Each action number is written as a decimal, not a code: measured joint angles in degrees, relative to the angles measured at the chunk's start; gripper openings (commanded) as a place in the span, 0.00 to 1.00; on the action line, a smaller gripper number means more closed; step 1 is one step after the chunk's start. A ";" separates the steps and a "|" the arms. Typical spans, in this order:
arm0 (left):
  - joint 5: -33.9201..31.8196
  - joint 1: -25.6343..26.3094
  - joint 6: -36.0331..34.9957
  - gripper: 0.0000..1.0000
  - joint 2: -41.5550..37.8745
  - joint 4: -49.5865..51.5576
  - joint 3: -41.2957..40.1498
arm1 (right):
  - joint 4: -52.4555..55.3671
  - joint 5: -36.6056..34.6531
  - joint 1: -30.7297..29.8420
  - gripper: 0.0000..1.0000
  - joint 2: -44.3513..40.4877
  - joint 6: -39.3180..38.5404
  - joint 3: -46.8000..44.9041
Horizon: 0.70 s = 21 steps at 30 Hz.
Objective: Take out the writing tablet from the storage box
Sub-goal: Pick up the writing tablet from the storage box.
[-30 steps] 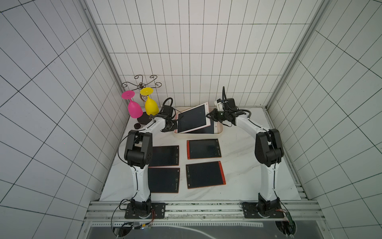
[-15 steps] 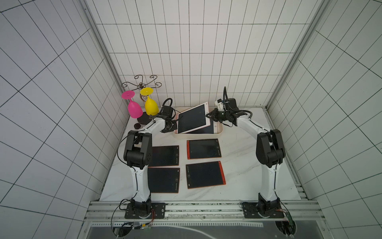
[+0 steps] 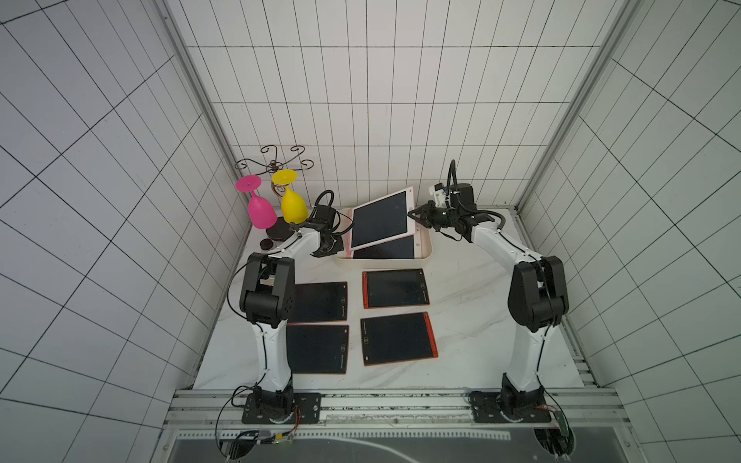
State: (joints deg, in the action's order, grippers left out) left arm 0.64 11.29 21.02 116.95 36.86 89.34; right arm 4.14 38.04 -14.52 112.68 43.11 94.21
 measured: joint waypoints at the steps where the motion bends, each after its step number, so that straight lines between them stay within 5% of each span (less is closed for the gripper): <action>1: 0.00 -0.11 0.00 0.00 0.00 -0.02 0.00 | -0.13 0.02 0.24 0.00 -0.52 0.09 0.00; 6: -0.02 -0.81 0.13 0.00 -0.20 -0.02 -0.17 | -0.81 0.20 2.21 0.00 -3.37 0.72 -1.95; 14: 0.81 -1.33 1.38 0.28 -1.09 -0.90 -0.59 | -0.90 1.33 5.97 0.00 -7.93 2.51 -6.78; 21: 1.57 -1.33 1.90 0.36 -2.38 -1.95 -0.59 | -2.19 3.65 11.50 0.00 -15.13 4.74 -13.33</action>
State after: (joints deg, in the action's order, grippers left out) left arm 2.22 9.96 22.92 114.56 34.92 88.75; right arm 1.96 41.69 -3.03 97.56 47.86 80.88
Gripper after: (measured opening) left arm 0.352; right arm 0.076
